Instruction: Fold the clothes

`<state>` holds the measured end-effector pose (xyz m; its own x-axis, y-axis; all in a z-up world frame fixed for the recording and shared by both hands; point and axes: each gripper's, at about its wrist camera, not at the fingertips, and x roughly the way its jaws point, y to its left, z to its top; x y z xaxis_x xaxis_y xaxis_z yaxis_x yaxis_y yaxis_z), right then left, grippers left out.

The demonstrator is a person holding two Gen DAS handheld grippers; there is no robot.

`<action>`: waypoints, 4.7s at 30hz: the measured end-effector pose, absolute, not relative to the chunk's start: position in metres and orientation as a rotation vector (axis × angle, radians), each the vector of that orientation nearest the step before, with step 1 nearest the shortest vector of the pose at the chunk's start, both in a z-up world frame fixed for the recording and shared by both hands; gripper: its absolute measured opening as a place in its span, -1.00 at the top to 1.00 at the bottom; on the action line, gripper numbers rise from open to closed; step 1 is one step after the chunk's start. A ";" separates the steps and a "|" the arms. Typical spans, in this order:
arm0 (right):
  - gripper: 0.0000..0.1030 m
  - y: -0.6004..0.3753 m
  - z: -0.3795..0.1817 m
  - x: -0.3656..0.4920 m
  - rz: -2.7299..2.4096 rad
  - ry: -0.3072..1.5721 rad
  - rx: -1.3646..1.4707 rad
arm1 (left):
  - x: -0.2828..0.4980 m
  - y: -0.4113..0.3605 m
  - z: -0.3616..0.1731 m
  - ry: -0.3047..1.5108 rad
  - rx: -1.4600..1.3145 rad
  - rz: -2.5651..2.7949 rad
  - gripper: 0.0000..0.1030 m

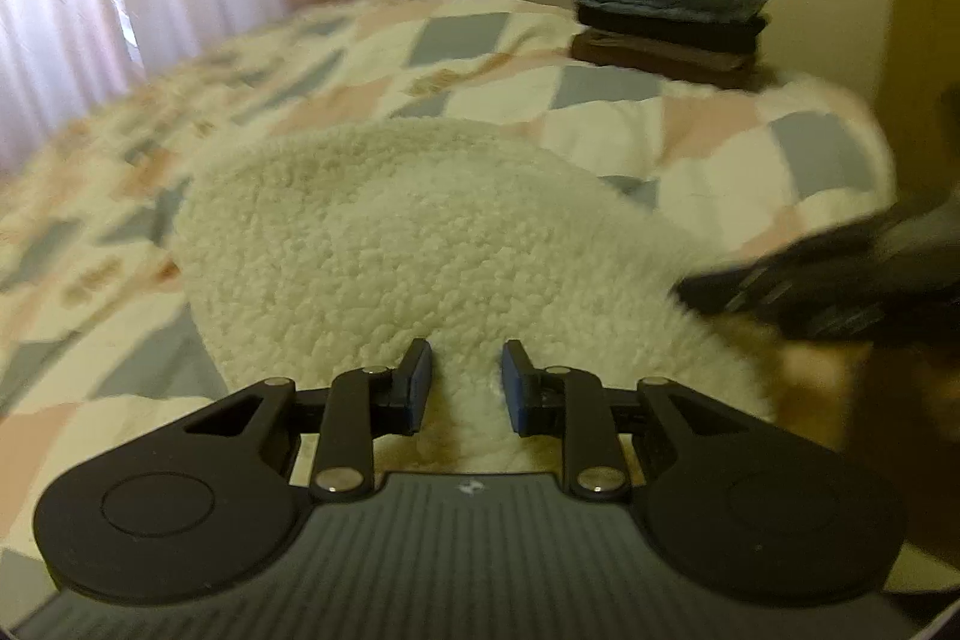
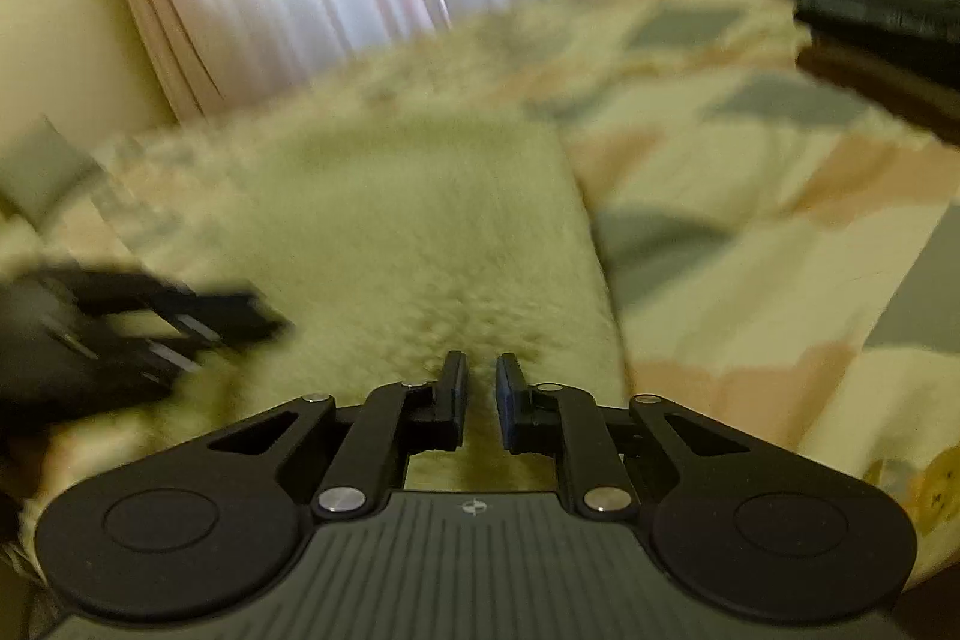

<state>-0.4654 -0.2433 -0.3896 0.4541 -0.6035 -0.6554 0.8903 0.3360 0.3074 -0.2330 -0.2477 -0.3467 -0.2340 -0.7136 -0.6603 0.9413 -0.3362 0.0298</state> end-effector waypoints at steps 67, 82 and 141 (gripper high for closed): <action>0.41 -0.558 -0.236 -0.724 -0.481 0.285 1.441 | -0.318 -0.433 -0.225 1.378 0.018 -1.688 0.11; 0.40 -0.726 -0.173 -0.909 -0.730 0.450 1.235 | -0.554 -0.595 -0.261 1.332 -0.121 -1.830 0.08; 0.13 -0.533 -0.243 -0.832 -1.565 0.316 0.875 | -0.623 -0.653 -0.245 0.377 0.894 -2.148 0.79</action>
